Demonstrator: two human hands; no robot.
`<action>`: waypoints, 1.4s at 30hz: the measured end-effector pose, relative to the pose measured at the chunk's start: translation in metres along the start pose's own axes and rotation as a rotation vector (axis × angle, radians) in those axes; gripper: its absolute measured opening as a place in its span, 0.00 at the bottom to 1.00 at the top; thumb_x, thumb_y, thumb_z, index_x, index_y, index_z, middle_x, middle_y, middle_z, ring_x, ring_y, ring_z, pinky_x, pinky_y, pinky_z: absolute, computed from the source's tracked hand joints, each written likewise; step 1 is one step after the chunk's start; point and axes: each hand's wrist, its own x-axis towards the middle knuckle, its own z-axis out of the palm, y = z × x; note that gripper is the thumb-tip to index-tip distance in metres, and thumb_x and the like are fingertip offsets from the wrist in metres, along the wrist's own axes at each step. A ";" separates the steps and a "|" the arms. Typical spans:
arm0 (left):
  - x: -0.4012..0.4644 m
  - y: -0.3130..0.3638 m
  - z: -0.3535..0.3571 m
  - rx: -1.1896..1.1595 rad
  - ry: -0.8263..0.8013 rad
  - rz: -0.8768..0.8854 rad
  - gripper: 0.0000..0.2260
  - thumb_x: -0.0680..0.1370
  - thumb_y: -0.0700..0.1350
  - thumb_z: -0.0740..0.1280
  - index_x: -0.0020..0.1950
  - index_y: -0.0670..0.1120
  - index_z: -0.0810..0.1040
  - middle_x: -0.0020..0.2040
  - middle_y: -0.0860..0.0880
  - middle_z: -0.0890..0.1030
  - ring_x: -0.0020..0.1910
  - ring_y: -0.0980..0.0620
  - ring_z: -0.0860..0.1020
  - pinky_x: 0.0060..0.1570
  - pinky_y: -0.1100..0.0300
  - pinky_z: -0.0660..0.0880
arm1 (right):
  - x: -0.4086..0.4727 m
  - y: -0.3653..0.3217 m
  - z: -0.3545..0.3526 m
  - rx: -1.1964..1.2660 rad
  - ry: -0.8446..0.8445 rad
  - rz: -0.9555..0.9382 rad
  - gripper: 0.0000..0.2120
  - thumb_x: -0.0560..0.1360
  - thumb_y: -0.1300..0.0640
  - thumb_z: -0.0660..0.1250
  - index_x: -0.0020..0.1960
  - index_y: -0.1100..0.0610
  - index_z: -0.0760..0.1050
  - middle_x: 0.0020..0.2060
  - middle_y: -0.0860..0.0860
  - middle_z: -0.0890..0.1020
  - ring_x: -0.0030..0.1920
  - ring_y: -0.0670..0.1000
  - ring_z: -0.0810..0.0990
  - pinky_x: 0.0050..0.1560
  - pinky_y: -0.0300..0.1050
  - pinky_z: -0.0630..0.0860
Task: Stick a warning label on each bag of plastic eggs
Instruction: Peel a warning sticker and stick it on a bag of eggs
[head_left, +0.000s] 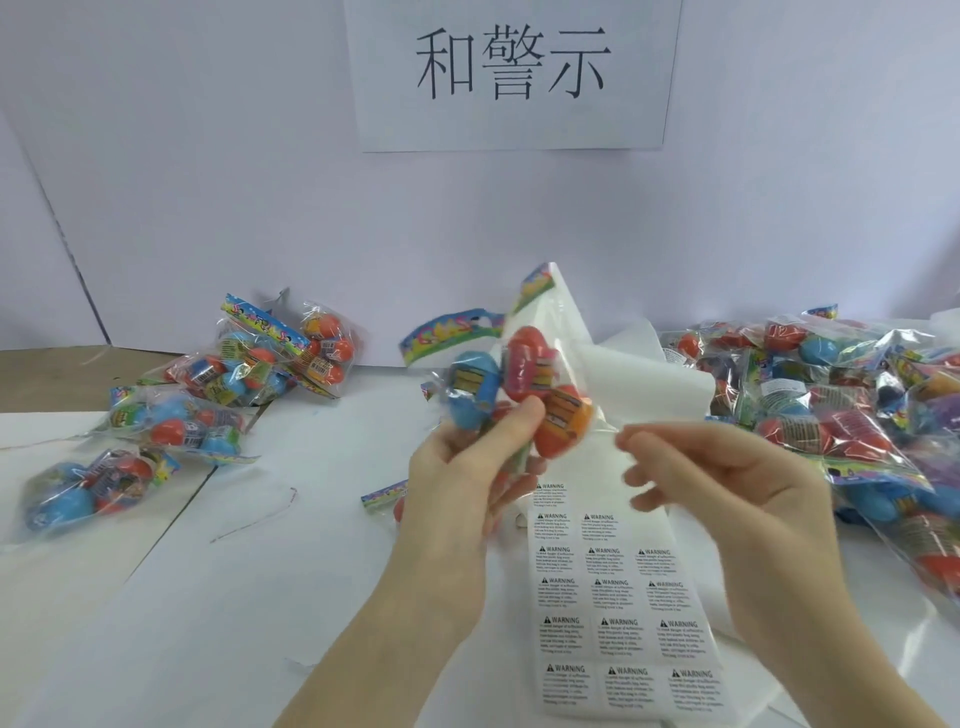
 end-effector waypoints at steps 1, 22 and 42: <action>0.001 0.001 -0.002 -0.012 0.025 -0.014 0.16 0.55 0.50 0.72 0.40 0.46 0.80 0.30 0.51 0.81 0.27 0.59 0.76 0.33 0.65 0.73 | 0.003 0.001 -0.003 -0.035 0.103 0.028 0.02 0.63 0.57 0.75 0.35 0.51 0.84 0.30 0.50 0.83 0.29 0.44 0.78 0.31 0.34 0.75; 0.013 -0.001 -0.012 -0.238 -0.084 -0.147 0.19 0.67 0.50 0.66 0.56 0.49 0.80 0.50 0.53 0.84 0.47 0.57 0.81 0.52 0.59 0.71 | 0.010 0.010 -0.009 -0.040 0.039 0.424 0.26 0.67 0.78 0.66 0.54 0.51 0.71 0.43 0.57 0.81 0.38 0.54 0.81 0.37 0.44 0.78; 0.006 0.005 -0.008 -0.301 -0.226 -0.080 0.26 0.65 0.49 0.69 0.62 0.43 0.77 0.55 0.45 0.83 0.53 0.50 0.82 0.48 0.58 0.80 | 0.007 0.001 -0.012 -0.238 0.016 0.185 0.19 0.69 0.70 0.69 0.42 0.45 0.82 0.46 0.58 0.81 0.43 0.62 0.77 0.49 0.48 0.74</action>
